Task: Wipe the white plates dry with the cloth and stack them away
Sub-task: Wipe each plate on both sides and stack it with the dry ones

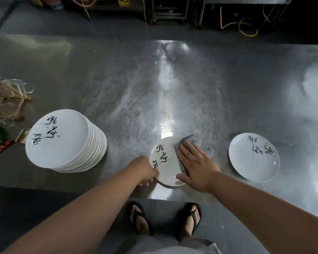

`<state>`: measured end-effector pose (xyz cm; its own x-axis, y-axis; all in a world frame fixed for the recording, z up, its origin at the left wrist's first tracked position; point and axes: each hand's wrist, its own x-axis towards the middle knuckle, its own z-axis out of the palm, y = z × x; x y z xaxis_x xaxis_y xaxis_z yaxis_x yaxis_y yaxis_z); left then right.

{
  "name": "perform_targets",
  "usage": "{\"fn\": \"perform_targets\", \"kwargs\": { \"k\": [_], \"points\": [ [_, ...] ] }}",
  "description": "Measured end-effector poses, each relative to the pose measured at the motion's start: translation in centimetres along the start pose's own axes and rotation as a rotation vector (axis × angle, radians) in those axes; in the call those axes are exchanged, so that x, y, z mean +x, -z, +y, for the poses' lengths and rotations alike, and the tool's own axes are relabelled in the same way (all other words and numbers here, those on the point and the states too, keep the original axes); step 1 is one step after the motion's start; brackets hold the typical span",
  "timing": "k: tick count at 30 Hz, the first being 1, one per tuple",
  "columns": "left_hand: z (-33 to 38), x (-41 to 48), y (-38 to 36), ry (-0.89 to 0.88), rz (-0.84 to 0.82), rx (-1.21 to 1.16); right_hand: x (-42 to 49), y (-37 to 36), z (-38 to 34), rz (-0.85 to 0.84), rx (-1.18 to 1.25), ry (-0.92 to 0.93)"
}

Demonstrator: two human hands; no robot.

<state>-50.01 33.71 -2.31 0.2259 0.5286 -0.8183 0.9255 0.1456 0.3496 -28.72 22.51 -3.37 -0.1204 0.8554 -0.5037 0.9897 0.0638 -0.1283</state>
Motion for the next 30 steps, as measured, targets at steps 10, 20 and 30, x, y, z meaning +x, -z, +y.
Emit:
{"fn": "perform_targets", "kwargs": {
  "k": [10, 20, 30],
  "points": [
    [1.2, 3.5, 1.5, -0.142, 0.329, 0.166, 6.1, 2.9, -0.2, -0.030, -0.239, 0.172],
    [0.7, 3.2, 0.0, -0.051, 0.332, -0.026, -2.0, -0.4, -1.6, -0.059, 0.040, -0.276],
    [0.3, 3.3, -0.9, -0.050, 0.366, -0.057, 3.1, 1.1, -0.8, -0.050, -0.004, -0.163]
  ]
}}
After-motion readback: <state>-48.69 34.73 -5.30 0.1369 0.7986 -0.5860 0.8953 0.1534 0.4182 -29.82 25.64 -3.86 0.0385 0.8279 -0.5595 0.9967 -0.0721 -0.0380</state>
